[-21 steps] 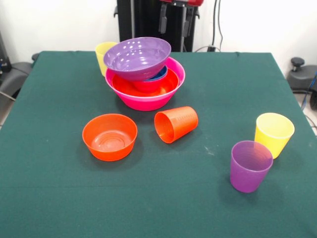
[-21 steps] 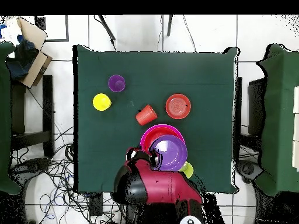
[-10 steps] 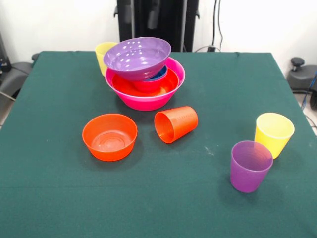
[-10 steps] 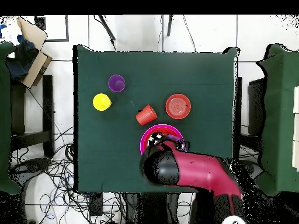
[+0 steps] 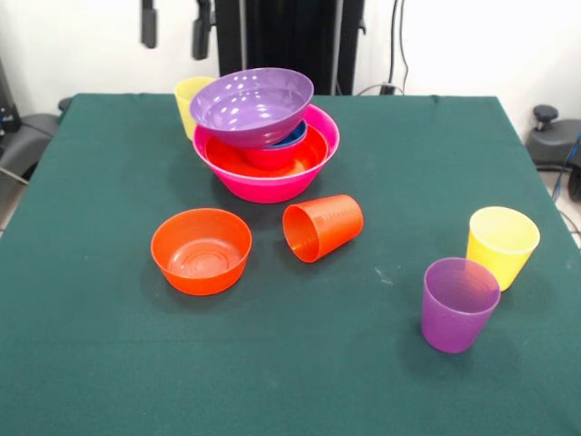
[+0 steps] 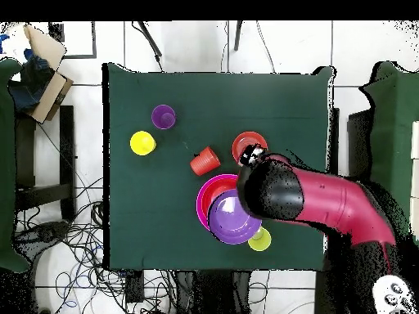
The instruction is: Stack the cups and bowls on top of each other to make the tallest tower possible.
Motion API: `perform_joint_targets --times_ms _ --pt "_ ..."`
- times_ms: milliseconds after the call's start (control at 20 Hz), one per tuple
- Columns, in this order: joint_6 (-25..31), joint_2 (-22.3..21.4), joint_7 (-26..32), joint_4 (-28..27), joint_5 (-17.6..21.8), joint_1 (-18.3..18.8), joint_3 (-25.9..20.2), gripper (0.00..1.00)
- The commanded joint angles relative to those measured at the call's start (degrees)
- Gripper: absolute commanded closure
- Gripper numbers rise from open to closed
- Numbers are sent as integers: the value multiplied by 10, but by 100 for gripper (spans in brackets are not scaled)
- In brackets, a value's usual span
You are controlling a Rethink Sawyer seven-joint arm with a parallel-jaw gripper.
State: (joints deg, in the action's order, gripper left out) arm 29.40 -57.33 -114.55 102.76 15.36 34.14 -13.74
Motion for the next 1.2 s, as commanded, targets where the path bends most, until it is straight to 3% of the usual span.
perform_joint_targets --times_ms 50,850,1200 --pt "69 76 181 -76 59 13 -107 0" --pt "77 170 181 -144 108 50 -173 0" --pt "106 176 171 -163 112 47 -191 0"
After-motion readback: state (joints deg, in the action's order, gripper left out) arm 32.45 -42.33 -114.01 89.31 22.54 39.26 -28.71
